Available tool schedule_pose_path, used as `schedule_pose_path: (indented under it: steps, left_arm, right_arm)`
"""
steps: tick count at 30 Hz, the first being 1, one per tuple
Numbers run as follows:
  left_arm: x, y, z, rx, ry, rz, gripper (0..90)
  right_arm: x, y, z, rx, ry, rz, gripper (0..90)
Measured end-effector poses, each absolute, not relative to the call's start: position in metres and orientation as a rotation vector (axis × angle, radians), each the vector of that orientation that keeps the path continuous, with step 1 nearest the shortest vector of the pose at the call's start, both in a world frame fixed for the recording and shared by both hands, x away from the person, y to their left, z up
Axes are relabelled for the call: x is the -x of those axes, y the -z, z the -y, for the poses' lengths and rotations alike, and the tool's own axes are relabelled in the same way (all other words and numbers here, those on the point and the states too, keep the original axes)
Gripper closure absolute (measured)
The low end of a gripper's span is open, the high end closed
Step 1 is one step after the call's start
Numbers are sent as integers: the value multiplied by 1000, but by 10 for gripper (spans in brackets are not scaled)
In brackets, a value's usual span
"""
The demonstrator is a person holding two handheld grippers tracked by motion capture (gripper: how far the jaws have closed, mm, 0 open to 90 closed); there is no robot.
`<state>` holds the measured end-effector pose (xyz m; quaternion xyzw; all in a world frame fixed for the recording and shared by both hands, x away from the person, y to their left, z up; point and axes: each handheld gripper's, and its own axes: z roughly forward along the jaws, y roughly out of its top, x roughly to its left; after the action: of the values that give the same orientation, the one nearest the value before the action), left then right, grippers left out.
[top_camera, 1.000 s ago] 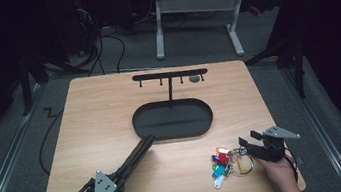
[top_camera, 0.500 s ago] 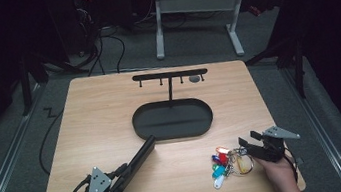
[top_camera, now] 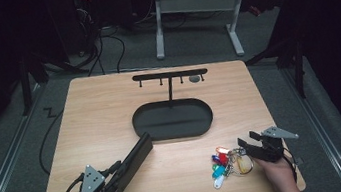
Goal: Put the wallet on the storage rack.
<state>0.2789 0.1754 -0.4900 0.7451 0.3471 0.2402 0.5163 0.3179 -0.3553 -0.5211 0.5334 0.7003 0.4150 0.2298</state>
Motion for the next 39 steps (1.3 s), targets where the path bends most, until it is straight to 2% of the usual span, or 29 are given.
schedule_pose_path:
  steps: [9, 13, 23, 27, 33, 36, 39]
  left_arm:
    - [-280, 489, -179, -1796, -602, -839, 751]
    - [-279, 490, -177, -1825, -615, -830, 690]
    - [-279, 489, -170, -1901, -644, -803, 606]
    - [-281, 487, -169, -1979, -670, -795, 588]
    - [-286, 481, -167, -2076, -628, -806, 581]
    - [-289, 478, -165, -2104, -617, -821, 554]
    - [-297, 472, -157, -2217, -622, -847, 515]
  right_arm:
    - [-318, 522, 354, -1464, -1140, -1938, 378]
    - [-319, 522, 354, -1460, -1139, -1942, 378]
    - [-319, 522, 354, -1461, -1138, -1949, 377]
    - [-319, 522, 353, -1463, -1132, -1950, 378]
    - [-318, 520, 354, -1454, -1136, -1940, 377]
    - [-317, 519, 355, -1455, -1146, -1934, 376]
    - [-318, 519, 359, -1455, -1177, -1929, 377]
